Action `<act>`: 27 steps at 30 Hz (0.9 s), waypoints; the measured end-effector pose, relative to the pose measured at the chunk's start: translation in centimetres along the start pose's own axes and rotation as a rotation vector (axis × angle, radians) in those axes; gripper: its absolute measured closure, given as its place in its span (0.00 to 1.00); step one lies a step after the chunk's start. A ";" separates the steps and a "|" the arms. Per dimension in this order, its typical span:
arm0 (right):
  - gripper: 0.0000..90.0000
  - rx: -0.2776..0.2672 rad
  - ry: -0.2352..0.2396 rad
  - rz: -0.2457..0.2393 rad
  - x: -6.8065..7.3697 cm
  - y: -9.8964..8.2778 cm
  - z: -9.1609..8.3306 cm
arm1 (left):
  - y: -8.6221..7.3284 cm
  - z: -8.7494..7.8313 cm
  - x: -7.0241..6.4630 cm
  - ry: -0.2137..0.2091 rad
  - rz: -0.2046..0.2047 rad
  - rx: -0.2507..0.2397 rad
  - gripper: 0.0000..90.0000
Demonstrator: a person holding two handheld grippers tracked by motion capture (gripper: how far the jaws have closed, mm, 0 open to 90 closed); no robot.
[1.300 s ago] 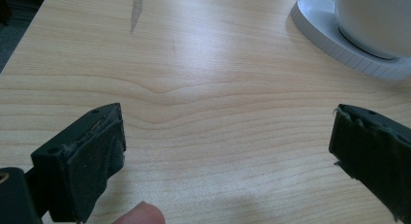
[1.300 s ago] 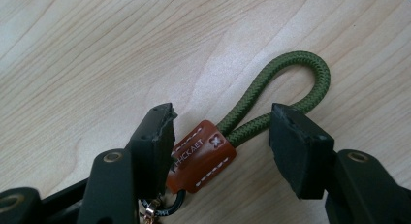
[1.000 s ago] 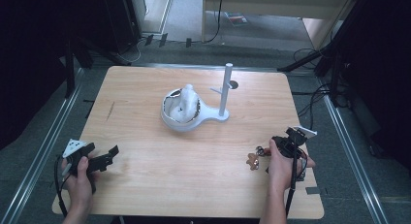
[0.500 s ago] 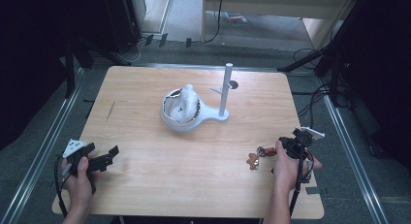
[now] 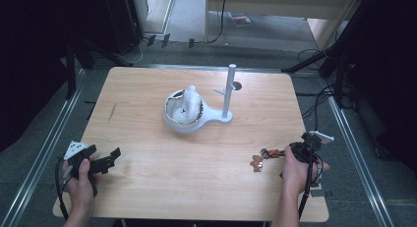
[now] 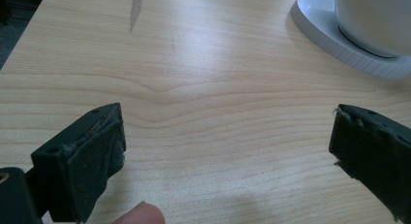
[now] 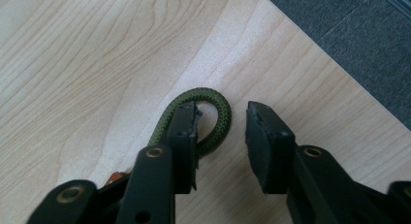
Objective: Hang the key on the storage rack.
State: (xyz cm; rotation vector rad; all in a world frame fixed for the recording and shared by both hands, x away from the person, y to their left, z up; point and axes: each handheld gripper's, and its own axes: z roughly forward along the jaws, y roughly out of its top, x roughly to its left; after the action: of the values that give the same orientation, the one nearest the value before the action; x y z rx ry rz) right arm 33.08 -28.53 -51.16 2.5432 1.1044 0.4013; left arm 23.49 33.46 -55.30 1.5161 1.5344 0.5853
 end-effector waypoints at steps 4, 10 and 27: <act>0.90 -0.016 -0.035 -0.056 0.3 -0.2 0.1 | 0.0 0.0 0.0 -0.002 -0.002 -0.001 0.01; 0.95 -0.056 -0.033 -0.111 0.2 -0.5 0.2 | 0.0 0.0 0.0 -0.004 -0.003 -0.002 0.01; 0.97 -0.317 0.141 -0.207 0.1 -1.2 -3.5 | 0.0 0.0 0.0 0.000 -0.001 0.000 0.01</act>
State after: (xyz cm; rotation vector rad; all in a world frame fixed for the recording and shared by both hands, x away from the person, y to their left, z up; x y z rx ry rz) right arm 30.98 -27.03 -48.52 2.1300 1.2306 0.6518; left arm 23.49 33.46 -55.30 1.5152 1.5347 0.5855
